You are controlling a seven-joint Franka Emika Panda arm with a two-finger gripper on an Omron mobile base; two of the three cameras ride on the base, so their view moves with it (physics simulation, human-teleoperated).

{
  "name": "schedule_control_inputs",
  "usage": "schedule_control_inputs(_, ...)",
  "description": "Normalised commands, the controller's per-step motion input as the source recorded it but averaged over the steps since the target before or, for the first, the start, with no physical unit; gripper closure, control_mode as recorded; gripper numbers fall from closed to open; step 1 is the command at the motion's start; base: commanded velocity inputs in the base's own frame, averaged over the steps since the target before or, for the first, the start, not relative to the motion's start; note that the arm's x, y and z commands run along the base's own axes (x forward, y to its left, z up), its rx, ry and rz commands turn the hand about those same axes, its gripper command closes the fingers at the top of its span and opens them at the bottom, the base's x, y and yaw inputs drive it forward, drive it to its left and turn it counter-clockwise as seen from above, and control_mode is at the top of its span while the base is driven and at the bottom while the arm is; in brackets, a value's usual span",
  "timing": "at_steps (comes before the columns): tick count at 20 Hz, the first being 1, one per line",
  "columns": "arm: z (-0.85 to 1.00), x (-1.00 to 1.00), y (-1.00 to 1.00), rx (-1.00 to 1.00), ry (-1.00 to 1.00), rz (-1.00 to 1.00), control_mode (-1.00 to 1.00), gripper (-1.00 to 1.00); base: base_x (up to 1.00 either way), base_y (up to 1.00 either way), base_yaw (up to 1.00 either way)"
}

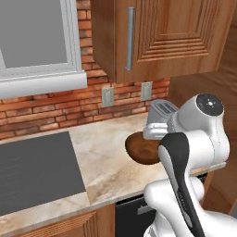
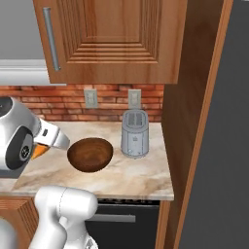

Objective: Take the carrot, chicken drumstick, and garlic from the freezer and place them in the bowl on the counter.

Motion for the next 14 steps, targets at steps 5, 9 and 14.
schedule_control_inputs(5,-0.59,0.65,-0.19,0.00,0.09,-0.02,-1.00,1.00,0.00,0.00,0.00)
schedule_control_inputs(9,-0.40,0.69,-0.18,-0.05,0.00,0.00,-1.00,1.00,0.00,0.00,0.00)
schedule_control_inputs(14,-0.32,0.76,-0.10,-0.06,0.00,-0.01,-1.00,1.00,0.00,0.00,0.00)
